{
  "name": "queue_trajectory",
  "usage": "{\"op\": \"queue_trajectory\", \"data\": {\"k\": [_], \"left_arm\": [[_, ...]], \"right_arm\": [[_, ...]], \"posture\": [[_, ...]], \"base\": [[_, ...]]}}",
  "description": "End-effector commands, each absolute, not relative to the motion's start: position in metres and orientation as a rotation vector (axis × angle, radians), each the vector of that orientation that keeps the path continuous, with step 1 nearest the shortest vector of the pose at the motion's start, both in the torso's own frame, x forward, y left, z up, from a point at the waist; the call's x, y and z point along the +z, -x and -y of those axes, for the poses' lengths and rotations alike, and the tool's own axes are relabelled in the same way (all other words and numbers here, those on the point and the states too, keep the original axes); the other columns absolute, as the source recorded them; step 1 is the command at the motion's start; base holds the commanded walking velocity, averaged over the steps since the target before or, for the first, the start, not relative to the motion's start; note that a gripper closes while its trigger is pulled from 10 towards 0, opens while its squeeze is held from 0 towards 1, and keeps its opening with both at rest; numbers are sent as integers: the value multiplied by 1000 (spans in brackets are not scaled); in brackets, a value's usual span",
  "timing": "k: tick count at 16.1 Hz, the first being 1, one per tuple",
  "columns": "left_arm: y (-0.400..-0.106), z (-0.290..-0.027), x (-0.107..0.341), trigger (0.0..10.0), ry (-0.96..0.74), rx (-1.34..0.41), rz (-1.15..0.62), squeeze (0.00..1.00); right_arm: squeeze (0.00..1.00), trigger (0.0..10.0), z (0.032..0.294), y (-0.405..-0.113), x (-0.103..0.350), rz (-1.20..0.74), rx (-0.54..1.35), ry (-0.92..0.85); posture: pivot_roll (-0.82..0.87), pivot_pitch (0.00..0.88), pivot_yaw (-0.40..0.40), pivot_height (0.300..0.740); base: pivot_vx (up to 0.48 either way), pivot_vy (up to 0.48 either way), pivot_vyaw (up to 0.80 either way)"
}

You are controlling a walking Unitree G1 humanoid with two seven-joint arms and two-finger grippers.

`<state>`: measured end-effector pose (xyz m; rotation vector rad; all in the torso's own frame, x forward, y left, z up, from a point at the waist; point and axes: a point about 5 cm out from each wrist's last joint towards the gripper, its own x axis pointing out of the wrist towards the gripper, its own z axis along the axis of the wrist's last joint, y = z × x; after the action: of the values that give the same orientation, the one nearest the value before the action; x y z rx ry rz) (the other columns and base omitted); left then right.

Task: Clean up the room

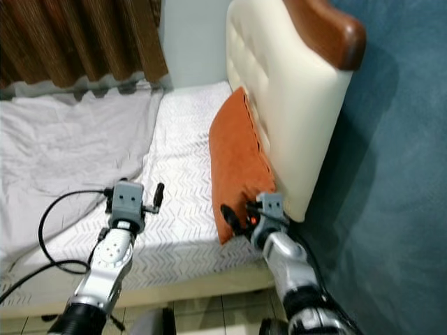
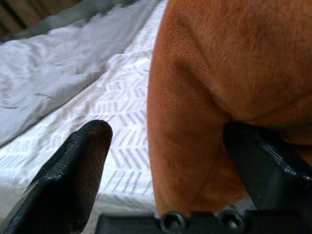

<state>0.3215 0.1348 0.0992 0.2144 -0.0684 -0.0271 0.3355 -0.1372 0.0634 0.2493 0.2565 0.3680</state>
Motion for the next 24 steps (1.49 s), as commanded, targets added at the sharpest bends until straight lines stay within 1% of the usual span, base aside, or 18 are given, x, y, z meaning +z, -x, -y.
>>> {"op": "queue_trajectory", "data": {"k": [1,3,4,5,6,8,10,12,15,17,19,21,22,24], "left_arm": [[-324,-136,103,10000,-221,-21,79,0],[-324,-137,103,10000,-222,-19,78,0],[-323,-138,102,10000,-222,-17,77,0],[-323,-138,102,10000,-222,-17,76,0],[-323,-138,102,10000,-224,-18,74,0],[-323,-138,101,10000,-224,-17,73,0],[-322,-139,101,10000,-224,-14,72,0],[-322,-139,100,10000,-223,-11,68,0],[-322,-139,99,10000,-219,-12,64,0],[-322,-137,98,10000,-219,-19,62,0],[-321,-137,97,10000,-219,-21,55,0],[-320,-137,97,10000,-216,-23,53,0],[-320,-136,96,10000,-219,-28,54,0],[-320,-135,97,10000,-231,-37,57,0]], "right_arm": [[0,10000,138,-343,69,-237,317,-242],[0,10000,138,-346,71,-233,294,-244],[0,10000,140,-350,74,-228,263,-202],[0,2980,142,-352,76,-224,248,-157],[0,0,148,-356,79,-214,229,-62],[0,0,159,-364,92,-170,195,104],[0,0,171,-373,111,-111,166,216],[0,0,181,-380,128,-45,127,296],[0,0,187,-385,143,13,94,348],[0,0,187,-384,136,-46,106,339],[0,0,185,-378,118,-114,119,330],[0,0,184,-372,107,-127,137,411],[0,10000,186,-370,105,-115,141,500],[0,10000,190,-369,107,-99,140,537]], "posture": [[15,28,32,615],[17,29,32,615],[20,32,31,615],[21,33,31,615],[23,34,31,615],[24,37,30,615],[25,40,28,615],[26,42,25,615],[25,43,24,615],[24,43,23,615],[28,41,19,615],[32,41,20,615],[33,39,22,615],[33,38,24,615]], "base": [[0,0,0],[0,0,0],[0,0,0],[0,0,0],[0,0,0],[0,0,0],[0,0,0],[0,0,0],[0,0,0],[0,0,0],[0,0,0],[0,0,0],[0,0,0],[0,0,0]]}}
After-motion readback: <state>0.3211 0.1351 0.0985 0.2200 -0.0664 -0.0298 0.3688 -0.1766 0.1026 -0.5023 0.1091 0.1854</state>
